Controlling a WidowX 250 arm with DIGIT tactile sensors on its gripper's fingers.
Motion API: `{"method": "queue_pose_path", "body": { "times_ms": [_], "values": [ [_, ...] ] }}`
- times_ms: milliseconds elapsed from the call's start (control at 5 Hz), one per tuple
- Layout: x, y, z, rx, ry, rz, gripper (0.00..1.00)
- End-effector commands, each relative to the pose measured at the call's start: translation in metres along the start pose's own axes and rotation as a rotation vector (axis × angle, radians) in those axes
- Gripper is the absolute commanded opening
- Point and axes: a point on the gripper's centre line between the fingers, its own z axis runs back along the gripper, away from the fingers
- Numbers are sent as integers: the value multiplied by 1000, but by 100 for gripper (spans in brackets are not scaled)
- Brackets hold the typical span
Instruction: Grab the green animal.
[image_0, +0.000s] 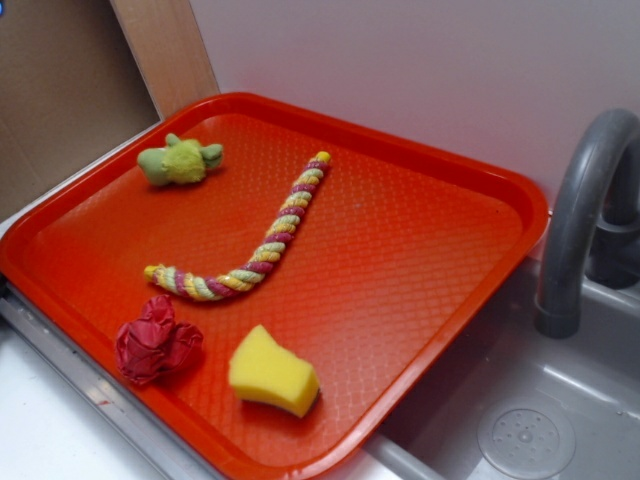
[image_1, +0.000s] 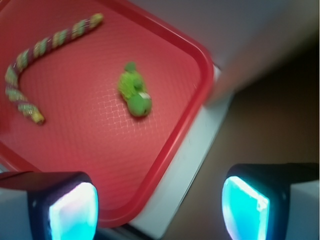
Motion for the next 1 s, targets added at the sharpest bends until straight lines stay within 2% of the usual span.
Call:
{"method": "queue_pose_path", "body": {
  "times_ms": [0, 200, 400, 600, 800],
  "values": [
    [48, 1, -43, -45, -17, -273, 100],
    [60, 2, -74, -119, 3, -273, 100],
    [67, -12, -108, -185, 71, -258, 100],
    [66, -23, -131, -224, 127, -267, 100],
    [65, -33, -150, -259, 151, -279, 100]
  ]
}}
